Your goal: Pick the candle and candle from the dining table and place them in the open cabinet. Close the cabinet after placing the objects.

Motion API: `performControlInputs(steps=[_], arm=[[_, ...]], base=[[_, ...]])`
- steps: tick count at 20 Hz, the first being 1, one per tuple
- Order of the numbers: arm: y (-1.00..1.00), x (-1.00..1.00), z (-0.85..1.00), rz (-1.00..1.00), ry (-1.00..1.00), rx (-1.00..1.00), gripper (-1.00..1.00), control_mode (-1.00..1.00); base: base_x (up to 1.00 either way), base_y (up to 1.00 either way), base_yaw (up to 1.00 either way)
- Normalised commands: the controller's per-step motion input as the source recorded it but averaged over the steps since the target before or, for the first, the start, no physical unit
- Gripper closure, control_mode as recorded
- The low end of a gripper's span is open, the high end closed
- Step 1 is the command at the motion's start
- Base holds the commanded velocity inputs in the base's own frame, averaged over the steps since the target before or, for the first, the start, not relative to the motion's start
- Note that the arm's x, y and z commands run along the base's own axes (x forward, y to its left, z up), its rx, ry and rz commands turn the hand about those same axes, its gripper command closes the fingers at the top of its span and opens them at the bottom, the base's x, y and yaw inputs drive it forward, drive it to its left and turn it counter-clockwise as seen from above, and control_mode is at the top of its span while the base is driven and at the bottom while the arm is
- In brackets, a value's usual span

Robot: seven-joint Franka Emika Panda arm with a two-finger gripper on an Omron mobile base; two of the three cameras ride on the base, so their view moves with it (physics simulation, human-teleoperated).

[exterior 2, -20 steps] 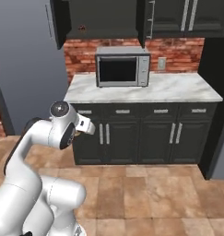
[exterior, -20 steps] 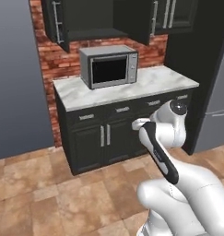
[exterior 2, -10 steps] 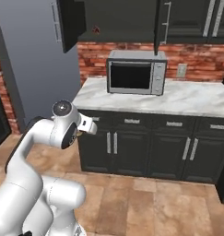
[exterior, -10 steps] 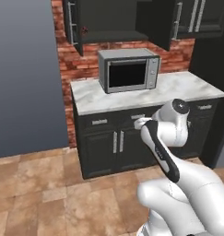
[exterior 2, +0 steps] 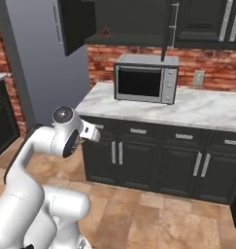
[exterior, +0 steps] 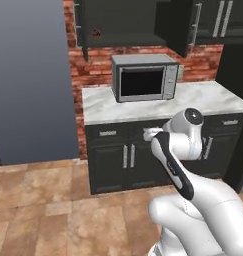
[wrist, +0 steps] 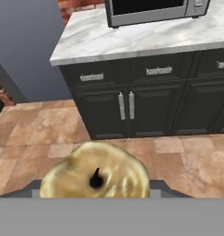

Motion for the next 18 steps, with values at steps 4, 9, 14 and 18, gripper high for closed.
performControlInputs(steps=[4,9,14,18], arm=[[0.0,0.0,0.0,0.0,0.0,0.0,1.0,1.0],[0.0,0.0,0.0,0.0,0.0,0.0,1.0,1.0],[0.0,0.0,0.0,0.0,0.0,0.0,1.0,1.0],[0.0,0.0,0.0,0.0,0.0,0.0,1.0,1.0]], base=[[0.64,-0.32,0.0],[0.75,-0.12,0.0],[0.67,-0.02,0.0],[0.58,0.0,0.0]])
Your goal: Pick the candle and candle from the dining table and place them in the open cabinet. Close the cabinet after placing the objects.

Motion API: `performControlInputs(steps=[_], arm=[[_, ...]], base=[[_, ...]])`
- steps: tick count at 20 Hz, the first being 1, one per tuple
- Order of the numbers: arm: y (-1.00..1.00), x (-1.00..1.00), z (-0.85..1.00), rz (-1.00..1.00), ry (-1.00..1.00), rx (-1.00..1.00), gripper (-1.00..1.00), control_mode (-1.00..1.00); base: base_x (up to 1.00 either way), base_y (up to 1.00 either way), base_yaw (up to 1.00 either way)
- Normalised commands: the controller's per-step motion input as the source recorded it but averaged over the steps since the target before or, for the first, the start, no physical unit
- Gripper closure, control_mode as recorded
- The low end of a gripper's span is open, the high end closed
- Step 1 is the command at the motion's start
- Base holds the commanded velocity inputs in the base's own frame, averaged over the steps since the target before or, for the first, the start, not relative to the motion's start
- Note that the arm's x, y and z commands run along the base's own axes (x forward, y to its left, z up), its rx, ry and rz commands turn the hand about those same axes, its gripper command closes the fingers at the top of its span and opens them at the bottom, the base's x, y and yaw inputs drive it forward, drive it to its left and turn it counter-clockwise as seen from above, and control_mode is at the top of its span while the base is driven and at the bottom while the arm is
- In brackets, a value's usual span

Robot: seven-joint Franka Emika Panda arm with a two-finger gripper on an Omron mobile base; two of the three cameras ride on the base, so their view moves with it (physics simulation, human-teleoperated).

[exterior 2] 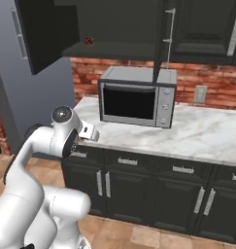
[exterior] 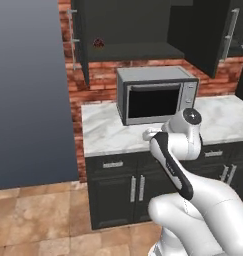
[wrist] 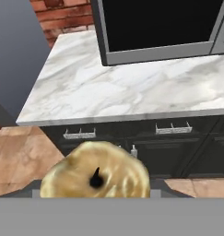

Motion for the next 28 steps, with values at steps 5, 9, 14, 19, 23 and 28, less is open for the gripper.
performControlInputs(steps=[5,9,14,19,23,28], arm=[[0.0,0.0,0.0,0.0,0.0,0.0,1.0,1.0],[0.0,0.0,0.0,0.0,0.0,0.0,1.0,1.0],[0.0,0.0,0.0,0.0,0.0,0.0,1.0,1.0],[0.0,0.0,0.0,0.0,0.0,0.0,1.0,1.0],[0.0,0.0,0.0,0.0,0.0,0.0,1.0,1.0],[0.0,0.0,0.0,0.0,0.0,0.0,1.0,1.0]], base=[[0.54,0.0,0.0],[0.47,0.0,0.0],[0.39,0.0,0.0],[0.38,0.0,0.0],[0.4,0.0,0.0],[0.39,-0.01,0.0]])
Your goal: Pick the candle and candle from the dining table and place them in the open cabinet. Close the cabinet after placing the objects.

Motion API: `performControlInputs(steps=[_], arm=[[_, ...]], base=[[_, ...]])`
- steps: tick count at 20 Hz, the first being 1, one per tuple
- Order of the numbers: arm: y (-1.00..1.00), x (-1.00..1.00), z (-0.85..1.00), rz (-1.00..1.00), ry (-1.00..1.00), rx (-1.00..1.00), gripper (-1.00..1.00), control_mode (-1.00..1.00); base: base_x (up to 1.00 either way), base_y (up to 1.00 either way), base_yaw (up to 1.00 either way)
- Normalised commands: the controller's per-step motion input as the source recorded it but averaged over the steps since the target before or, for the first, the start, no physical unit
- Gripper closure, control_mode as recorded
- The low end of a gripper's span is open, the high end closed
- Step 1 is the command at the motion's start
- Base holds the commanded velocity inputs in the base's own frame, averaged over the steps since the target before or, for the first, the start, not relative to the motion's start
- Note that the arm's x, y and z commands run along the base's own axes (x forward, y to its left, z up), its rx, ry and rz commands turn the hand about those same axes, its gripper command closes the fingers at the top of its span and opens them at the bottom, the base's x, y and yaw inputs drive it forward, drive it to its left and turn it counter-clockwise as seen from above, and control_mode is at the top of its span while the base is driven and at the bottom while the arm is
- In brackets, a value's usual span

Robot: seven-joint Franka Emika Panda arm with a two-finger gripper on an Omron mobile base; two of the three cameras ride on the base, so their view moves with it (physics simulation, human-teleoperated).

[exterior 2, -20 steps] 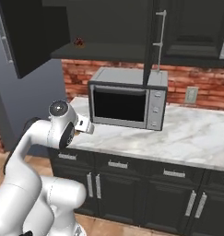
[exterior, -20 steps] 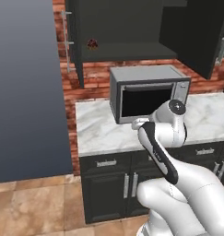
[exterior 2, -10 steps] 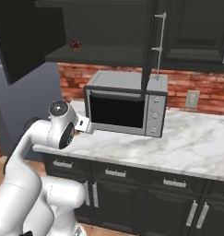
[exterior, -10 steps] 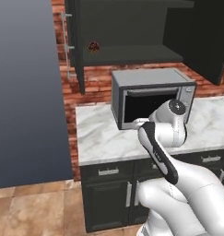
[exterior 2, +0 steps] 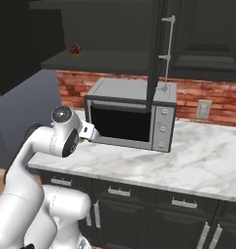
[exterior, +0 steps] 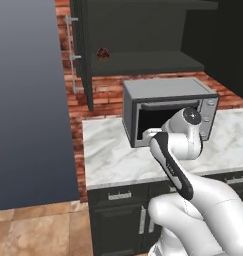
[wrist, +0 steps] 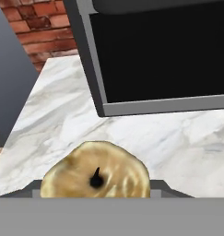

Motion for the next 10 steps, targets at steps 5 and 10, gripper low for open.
performControlInputs(steps=[5,10], arm=[[0.0,0.0,0.0,0.0,0.0,0.0,1.0,1.0],[0.0,0.0,0.0,0.0,0.0,0.0,1.0,1.0]], base=[[0.37,-0.01,0.0],[0.28,0.0,0.0]])
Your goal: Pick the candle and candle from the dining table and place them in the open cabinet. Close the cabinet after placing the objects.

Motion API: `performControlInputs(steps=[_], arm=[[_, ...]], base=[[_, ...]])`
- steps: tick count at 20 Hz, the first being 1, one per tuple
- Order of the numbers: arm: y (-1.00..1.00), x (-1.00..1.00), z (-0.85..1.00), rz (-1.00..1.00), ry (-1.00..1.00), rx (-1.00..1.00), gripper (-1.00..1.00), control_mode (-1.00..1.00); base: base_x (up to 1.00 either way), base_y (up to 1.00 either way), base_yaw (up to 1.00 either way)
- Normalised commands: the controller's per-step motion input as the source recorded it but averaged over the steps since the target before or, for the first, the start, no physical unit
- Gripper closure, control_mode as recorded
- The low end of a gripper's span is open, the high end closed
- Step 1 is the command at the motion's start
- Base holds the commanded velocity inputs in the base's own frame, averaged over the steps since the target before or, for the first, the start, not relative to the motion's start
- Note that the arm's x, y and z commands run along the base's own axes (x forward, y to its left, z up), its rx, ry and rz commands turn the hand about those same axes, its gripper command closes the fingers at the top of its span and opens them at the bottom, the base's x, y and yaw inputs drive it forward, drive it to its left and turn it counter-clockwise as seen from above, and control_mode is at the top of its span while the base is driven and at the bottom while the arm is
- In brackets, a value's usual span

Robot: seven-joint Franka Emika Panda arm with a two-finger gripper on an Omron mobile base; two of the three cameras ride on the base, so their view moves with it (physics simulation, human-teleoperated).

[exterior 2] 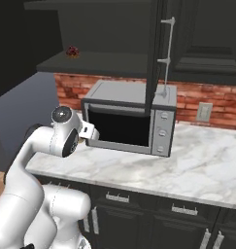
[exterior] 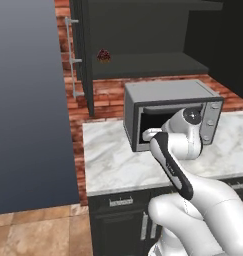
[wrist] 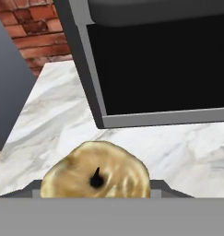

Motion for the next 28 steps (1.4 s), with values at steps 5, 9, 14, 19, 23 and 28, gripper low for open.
performControlInputs(steps=[5,9,14,19,23,28], arm=[[0.0,0.04,-0.03,0.0,0.0,0.0,1.0,-1.0],[0.0,0.06,0.01,0.0,-0.03,0.0,1.0,-1.0],[0.0,-0.01,0.4,0.0,-0.09,0.0,1.0,-1.0],[0.0,0.0,0.51,0.0,-0.04,-0.04,1.0,-1.0],[0.0,0.01,0.63,-0.01,-0.01,-0.11,1.0,-1.0],[0.0,0.01,0.75,-0.01,0.0,-0.07,1.0,-1.0]], base=[[0.24,0.0,0.0],[0.0,0.0,0.0],[0.0,0.0,0.0],[0.0,0.0,0.0],[0.0,0.0,0.0],[0.0,0.0,0.0]])
